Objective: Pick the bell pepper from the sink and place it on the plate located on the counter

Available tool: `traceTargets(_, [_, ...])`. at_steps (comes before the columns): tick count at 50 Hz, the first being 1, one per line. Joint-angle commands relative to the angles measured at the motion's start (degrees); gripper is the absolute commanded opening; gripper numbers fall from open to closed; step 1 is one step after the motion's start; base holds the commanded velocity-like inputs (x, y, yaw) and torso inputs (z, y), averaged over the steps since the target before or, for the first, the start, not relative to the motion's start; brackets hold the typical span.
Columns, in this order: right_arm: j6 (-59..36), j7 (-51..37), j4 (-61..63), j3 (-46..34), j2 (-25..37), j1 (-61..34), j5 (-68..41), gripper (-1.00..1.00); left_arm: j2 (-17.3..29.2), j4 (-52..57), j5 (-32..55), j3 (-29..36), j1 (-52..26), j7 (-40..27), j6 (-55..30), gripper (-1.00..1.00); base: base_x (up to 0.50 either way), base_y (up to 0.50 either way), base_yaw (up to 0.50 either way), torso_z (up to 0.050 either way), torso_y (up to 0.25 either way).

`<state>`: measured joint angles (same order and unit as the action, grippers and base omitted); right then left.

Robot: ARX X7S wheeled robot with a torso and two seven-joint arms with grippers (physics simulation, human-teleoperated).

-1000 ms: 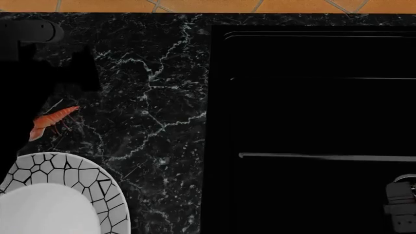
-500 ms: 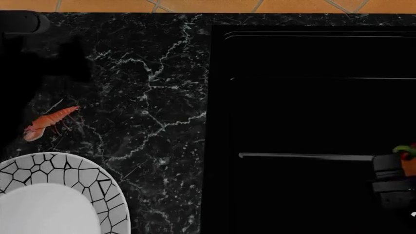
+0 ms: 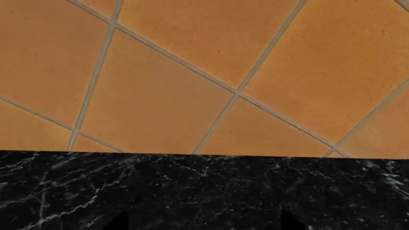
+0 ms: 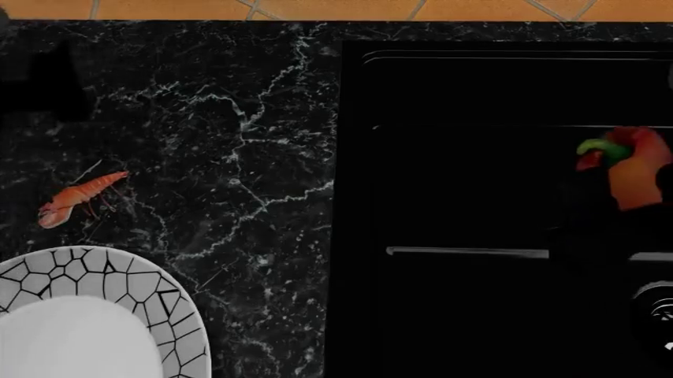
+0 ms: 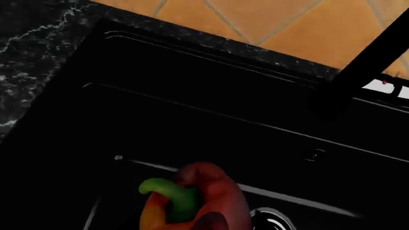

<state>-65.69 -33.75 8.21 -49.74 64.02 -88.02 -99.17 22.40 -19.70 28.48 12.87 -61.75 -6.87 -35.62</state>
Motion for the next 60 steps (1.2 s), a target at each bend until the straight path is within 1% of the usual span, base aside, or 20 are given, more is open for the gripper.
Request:
traceTargets(1, [-4.8, 0.1, 4.0, 2.3, -3.9, -8.8, -4.7, -1.00, 2.2, 4.5, 1.0, -0.8, 1.7, -1.0, -2.3, 1.00, 0.00, 0.00, 0.00, 0.000, 0.000])
traceTargets(10, [-7.4, -0.2, 5.0, 2.1, -9.7, -14.7, -8.7, -1.00, 3.5, 6.7, 1.8, -1.9, 2.9, -1.7, -3.1, 1.00, 0.00, 0.00, 0.00, 0.000, 0.000])
traceTargets(16, [-7.6, 1.6, 4.2, 2.1, -12.0, -15.8, -9.3, -1.00, 3.7, 6.9, 1.8, -2.1, 2.6, -2.0, -3.2, 1.00, 0.00, 0.00, 0.00, 0.000, 0.000])
traceTargets(23, [-5.6, 3.4, 3.4, 2.6, -14.6, -15.2, -12.0, -1.00, 3.7, 6.9, 2.0, -2.4, 2.9, -2.1, -3.0, 1.00, 0.00, 0.00, 0.00, 0.000, 0.000])
traceTargets(33, [-1.4, 6.7, 5.1, 4.1, -17.5, -11.8, -13.6, -1.00, 4.6, 9.0, 3.0, -3.6, 3.3, -3.1, -4.3, 1.00, 0.00, 0.00, 0.00, 0.000, 0.000])
traceTargets(46, [-1.2, 6.2, 7.7, 2.9, -20.0, -11.7, -17.2, -1.00, 3.9, 8.6, 2.9, -2.8, 2.7, -2.9, -4.4, 1.00, 0.00, 0.00, 0.00, 0.000, 0.000])
traceTargets(60, [0.3, 8.1, 8.6, 0.9, -27.7, -9.7, -15.1, -1.00, 4.0, 7.3, 2.9, -2.8, 3.1, -2.2, -3.1, 1.00, 0.00, 0.00, 0.00, 0.000, 0.000])
